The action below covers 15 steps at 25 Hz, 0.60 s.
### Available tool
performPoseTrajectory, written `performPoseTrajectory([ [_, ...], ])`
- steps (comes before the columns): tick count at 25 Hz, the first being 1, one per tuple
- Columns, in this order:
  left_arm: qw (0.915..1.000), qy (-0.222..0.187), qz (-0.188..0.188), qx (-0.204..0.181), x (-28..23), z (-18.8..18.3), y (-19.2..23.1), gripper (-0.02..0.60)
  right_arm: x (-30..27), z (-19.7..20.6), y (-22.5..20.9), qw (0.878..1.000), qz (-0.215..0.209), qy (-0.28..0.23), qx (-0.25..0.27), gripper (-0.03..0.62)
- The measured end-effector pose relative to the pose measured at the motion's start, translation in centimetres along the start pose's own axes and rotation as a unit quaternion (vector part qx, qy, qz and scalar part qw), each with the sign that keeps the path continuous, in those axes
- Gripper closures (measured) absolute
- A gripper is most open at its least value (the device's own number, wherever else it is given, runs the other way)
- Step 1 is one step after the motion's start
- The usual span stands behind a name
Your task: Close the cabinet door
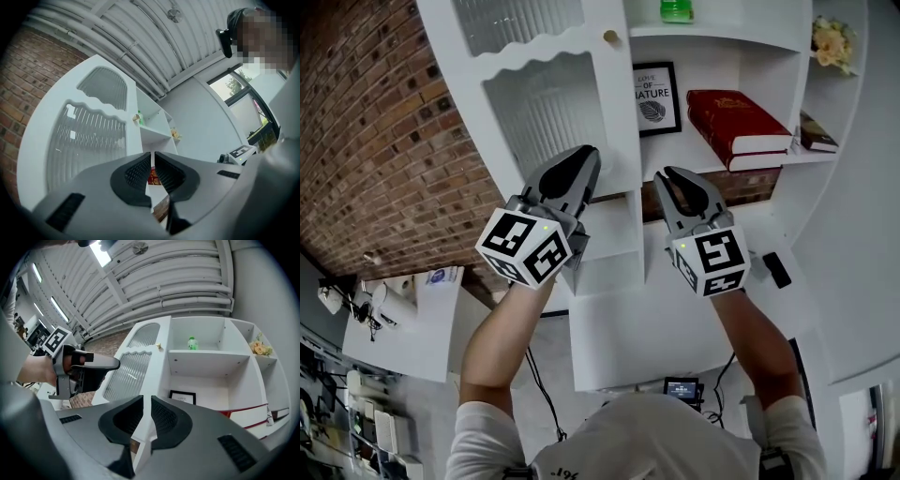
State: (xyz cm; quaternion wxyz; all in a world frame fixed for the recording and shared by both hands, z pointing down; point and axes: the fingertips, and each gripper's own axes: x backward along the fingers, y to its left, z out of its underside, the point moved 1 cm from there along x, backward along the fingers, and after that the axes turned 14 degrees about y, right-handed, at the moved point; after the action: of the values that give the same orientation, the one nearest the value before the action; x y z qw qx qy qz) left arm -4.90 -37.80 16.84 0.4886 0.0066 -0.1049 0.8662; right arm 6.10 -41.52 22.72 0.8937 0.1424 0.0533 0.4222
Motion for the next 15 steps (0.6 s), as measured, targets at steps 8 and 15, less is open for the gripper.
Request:
performPoseTrajectory([
  [8,0.9994,0.021,-0.003,0.029,0.8,3.3,-0.4,0.551,0.7,1.7,0.1,1.000,0.000,0.016,-0.006,0.525],
  [15,0.9976,0.042,-0.004,0.055,1.9,7.0,-1.1,0.551,1.3,3.9,0.6,0.999,-0.004,0.033,-0.024,0.525],
])
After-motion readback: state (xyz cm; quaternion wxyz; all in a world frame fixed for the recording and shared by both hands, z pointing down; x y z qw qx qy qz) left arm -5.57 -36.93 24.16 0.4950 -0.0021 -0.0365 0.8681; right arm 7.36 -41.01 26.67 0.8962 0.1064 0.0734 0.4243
